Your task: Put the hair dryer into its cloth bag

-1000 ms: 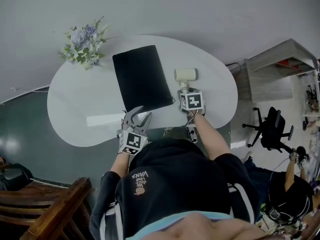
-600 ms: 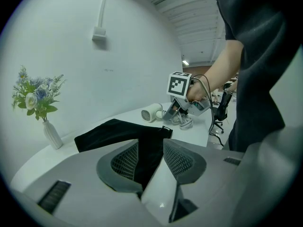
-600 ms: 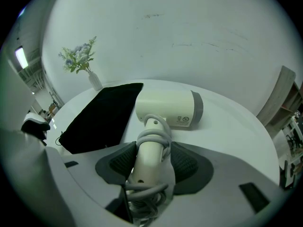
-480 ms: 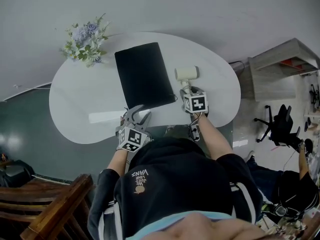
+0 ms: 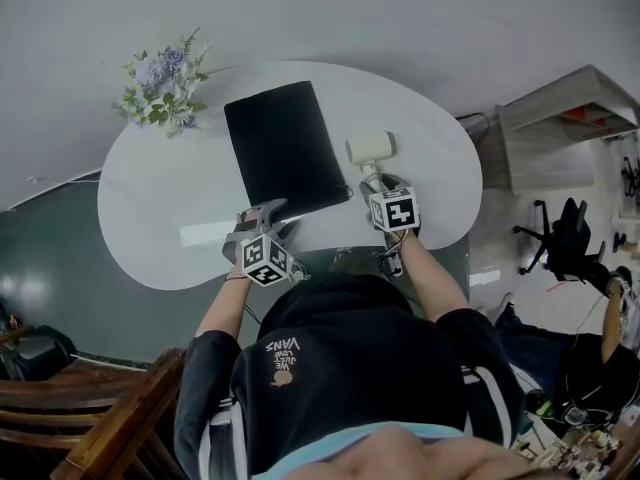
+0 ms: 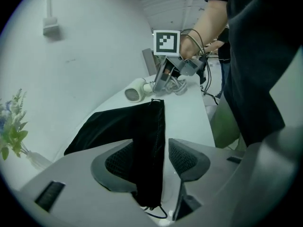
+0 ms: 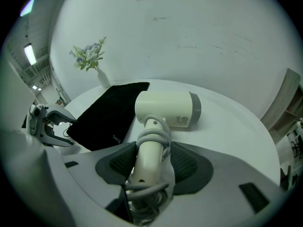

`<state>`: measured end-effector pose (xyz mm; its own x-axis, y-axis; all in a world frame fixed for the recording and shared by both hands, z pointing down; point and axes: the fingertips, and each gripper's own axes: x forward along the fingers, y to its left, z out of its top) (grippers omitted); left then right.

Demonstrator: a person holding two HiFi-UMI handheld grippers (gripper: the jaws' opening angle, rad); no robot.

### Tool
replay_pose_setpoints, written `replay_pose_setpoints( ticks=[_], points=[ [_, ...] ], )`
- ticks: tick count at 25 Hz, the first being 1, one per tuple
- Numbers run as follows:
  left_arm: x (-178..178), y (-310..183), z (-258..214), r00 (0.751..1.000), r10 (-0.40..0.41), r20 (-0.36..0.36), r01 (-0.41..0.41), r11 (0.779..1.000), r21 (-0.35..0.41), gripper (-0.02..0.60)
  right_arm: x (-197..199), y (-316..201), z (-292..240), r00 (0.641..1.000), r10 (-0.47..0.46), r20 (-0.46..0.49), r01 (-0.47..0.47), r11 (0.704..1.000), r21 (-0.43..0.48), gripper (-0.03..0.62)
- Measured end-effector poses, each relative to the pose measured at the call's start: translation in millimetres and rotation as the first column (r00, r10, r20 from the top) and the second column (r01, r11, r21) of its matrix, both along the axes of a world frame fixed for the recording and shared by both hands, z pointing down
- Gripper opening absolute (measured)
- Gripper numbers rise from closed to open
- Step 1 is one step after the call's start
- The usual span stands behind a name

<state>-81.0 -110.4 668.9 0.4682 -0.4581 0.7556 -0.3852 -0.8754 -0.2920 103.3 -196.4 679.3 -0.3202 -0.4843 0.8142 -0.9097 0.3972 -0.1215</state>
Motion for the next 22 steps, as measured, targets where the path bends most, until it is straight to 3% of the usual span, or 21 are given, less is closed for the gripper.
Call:
replay_pose_setpoints(
  ticks=[4, 16, 22],
  points=[
    [-2, -3, 7, 0.996, 0.059, 0.065, -0.058, 0.998, -0.013, 0.229, 2, 3, -2, 1.0, -0.006, 0.014, 0.006, 1.0, -0.009, 0.221],
    [2, 3, 22, 0.972, 0.176, 0.157, -0.171, 0.984, -0.046, 0.16, 1, 3, 3, 1.0, -0.007, -0.014, 0.007, 1.0, -0.017, 0.221],
    [2, 5, 25, 0.97, 0.184, 0.157, -0.177, 0.982, -0.058, 0.063, 2, 2, 4, 1.0, -0.019, -0.014, 0.018, 1.0, -0.022, 0.221]
  ],
)
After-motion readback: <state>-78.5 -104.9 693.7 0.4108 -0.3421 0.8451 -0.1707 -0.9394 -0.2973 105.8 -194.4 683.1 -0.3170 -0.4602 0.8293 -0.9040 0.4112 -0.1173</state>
